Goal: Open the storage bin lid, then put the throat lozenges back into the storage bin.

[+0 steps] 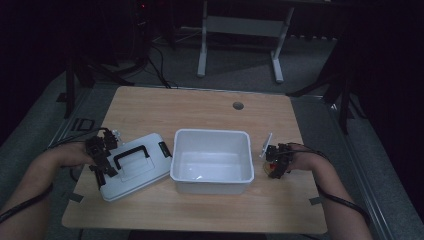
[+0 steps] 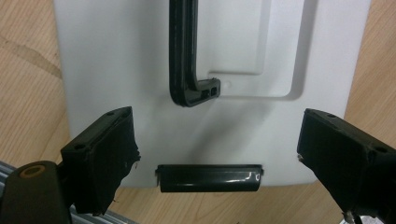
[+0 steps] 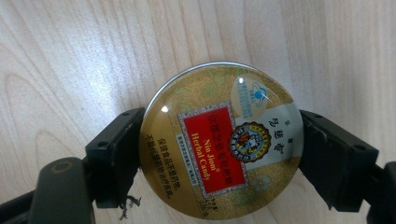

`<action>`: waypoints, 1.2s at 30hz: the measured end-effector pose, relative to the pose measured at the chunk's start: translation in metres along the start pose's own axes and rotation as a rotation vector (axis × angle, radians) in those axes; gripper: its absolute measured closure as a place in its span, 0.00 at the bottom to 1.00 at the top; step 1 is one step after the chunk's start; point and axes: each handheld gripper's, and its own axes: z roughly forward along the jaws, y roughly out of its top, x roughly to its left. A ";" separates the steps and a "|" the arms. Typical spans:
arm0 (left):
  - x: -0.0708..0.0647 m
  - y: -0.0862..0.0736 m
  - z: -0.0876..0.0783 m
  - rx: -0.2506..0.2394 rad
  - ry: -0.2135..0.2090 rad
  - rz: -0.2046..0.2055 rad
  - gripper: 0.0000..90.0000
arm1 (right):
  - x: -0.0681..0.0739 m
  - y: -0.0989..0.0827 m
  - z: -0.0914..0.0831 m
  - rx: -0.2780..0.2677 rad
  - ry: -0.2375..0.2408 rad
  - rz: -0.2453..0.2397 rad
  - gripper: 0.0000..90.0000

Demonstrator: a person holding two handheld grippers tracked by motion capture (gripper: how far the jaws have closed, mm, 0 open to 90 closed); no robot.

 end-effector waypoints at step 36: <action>-0.006 0.005 -0.010 -0.009 0.020 0.010 0.13 | 0.040 0.040 -0.137 -0.028 -0.025 -0.045 0.22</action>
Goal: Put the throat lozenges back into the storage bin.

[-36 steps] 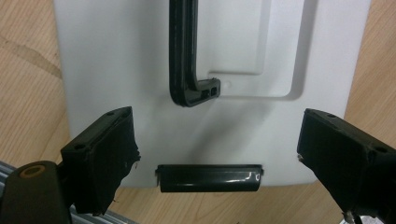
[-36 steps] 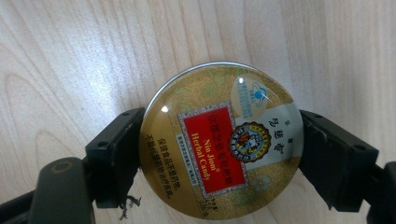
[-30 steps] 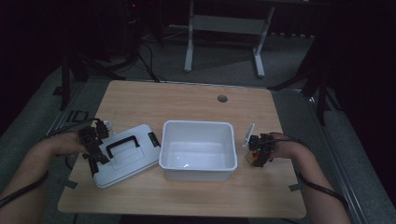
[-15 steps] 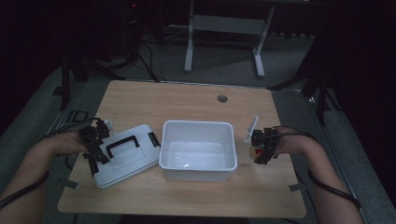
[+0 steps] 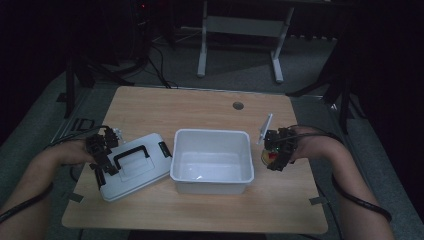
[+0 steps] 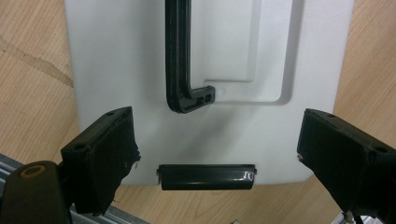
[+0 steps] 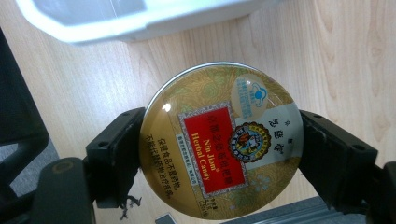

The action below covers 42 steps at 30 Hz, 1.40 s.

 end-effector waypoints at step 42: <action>0.002 0.000 0.001 0.023 0.001 0.003 0.13 | 0.012 0.105 0.030 -0.035 0.030 -0.120 0.22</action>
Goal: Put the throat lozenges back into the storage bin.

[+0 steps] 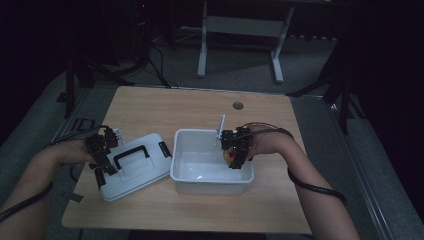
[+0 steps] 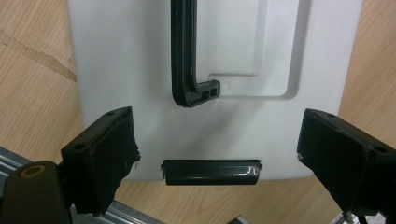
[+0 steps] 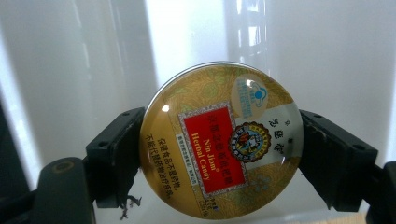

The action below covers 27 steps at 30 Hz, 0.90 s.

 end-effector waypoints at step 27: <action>0.000 0.001 0.003 0.008 -0.010 0.008 0.13 | -0.003 0.008 0.062 0.126 0.028 -0.023 0.22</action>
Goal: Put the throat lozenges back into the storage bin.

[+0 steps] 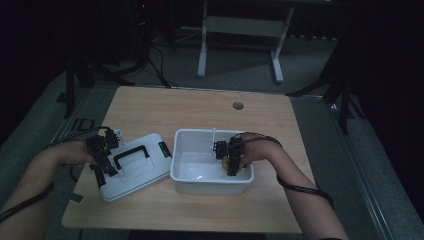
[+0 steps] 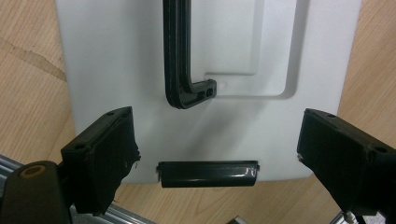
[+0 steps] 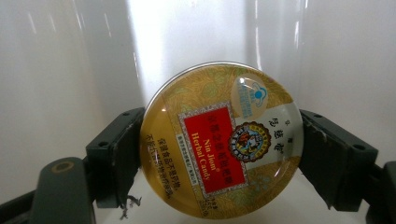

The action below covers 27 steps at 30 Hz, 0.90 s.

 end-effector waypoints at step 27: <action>-0.001 0.000 0.001 0.009 -0.007 -0.002 0.13 | 0.000 0.000 -0.011 -0.019 0.015 -0.007 0.16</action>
